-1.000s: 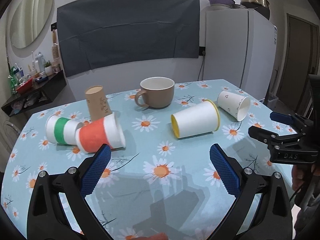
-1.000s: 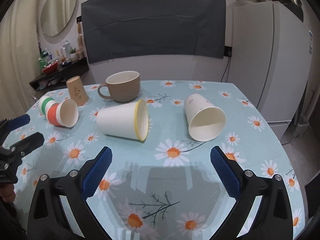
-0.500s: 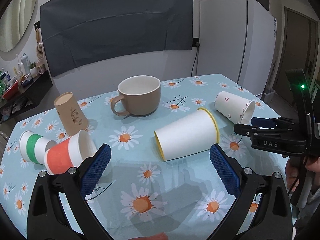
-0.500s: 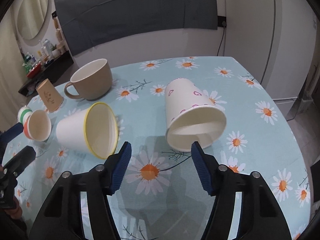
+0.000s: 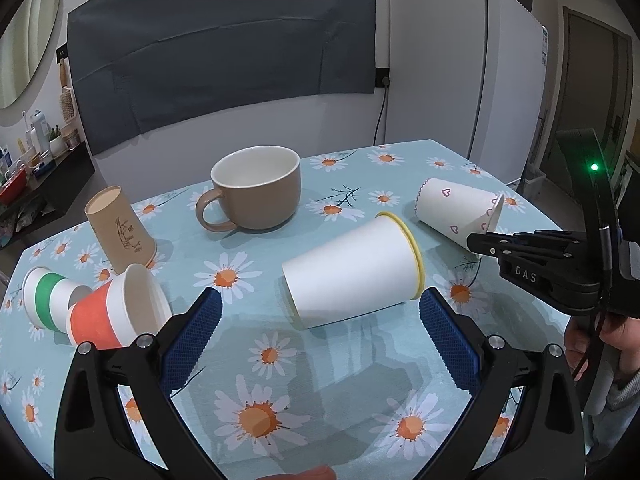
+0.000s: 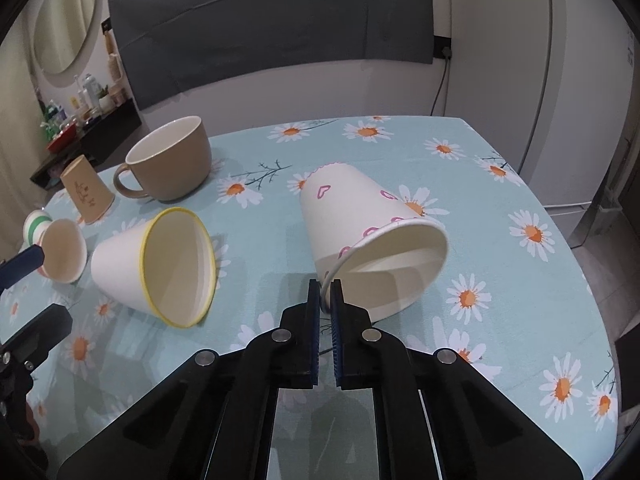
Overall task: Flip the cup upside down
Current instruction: 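Move the right gripper toward the white cup with pink hearts, then close the right gripper on the rim of the pink-heart cup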
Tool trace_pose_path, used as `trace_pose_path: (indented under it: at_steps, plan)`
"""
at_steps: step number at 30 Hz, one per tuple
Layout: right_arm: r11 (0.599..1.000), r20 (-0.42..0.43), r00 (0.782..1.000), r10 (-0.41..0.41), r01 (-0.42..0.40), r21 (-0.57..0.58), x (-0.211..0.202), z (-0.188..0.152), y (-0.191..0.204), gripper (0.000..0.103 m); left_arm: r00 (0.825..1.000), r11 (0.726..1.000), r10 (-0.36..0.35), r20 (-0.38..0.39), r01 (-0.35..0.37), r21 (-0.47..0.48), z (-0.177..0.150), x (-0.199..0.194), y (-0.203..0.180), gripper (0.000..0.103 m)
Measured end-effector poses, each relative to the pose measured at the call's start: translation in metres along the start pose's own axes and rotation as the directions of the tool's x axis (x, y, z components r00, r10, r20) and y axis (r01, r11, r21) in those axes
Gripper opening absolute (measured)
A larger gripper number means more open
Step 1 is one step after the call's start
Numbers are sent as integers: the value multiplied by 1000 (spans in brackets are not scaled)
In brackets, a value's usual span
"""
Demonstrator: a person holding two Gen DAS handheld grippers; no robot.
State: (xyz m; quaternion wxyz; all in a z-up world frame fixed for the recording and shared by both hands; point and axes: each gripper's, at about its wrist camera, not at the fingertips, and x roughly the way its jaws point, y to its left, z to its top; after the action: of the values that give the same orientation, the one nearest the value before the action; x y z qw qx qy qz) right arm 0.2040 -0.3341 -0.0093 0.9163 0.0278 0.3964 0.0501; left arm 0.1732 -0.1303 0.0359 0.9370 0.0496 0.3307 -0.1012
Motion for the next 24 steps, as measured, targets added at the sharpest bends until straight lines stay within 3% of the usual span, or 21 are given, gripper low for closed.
trace_pose_path:
  at_steps: [11,24]
  plan:
    - [1000,19,1000,-8,8,-26,-39,-30,8,4,1000,999,-6,19,5,44,-10,-27,-13,97]
    - [999,41,999,17,-15,-28,-81,-73,22,6,999,998,-3,50,0,58,-51,-81,-17,97]
